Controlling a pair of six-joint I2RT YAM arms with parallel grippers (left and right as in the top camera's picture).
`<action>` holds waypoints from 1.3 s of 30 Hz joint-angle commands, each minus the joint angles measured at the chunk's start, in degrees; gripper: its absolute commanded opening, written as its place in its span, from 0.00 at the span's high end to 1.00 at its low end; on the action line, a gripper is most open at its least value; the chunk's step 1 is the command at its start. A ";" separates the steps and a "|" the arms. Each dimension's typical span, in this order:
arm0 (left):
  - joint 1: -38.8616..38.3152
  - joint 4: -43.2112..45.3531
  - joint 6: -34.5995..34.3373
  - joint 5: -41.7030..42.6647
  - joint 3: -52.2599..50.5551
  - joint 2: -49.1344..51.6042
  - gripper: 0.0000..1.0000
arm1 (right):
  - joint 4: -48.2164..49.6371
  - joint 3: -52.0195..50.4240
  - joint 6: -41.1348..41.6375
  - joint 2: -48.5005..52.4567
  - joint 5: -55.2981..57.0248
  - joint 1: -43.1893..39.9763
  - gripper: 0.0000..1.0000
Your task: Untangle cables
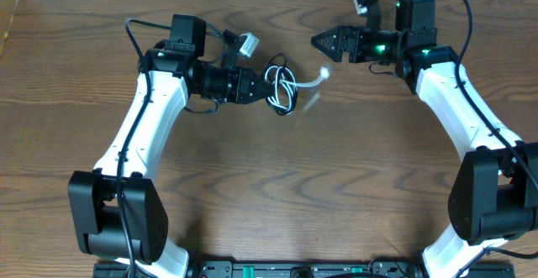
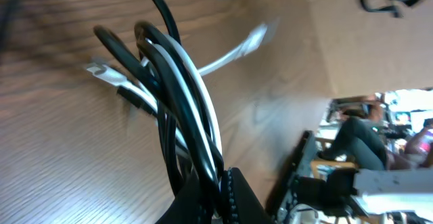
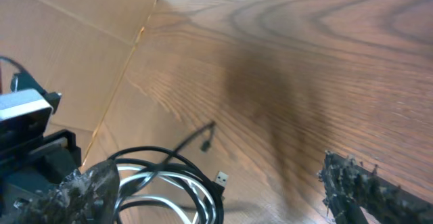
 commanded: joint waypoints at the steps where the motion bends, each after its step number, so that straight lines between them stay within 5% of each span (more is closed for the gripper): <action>1: -0.07 1.55 -7.56 -5.05 0.07 -0.28 0.93 | -0.13 0.61 0.94 0.44 0.96 -0.39 0.09; 9: 0.11 13.31 -38.49 -5.51 0.07 -0.28 0.93 | -0.68 0.61 -0.35 0.44 -1.70 3.61 0.26; 19: 0.85 19.30 -70.36 -5.92 0.07 -0.28 0.93 | 0.11 0.61 -13.55 0.44 -8.74 7.65 0.48; 32: 1.99 19.26 -74.86 -3.93 0.07 -0.28 0.93 | -0.61 0.61 -22.84 0.46 -13.46 8.37 0.54; 39: 1.99 19.26 -74.86 -2.38 0.07 -0.31 0.92 | -1.66 0.59 -24.41 0.50 -5.38 12.98 0.54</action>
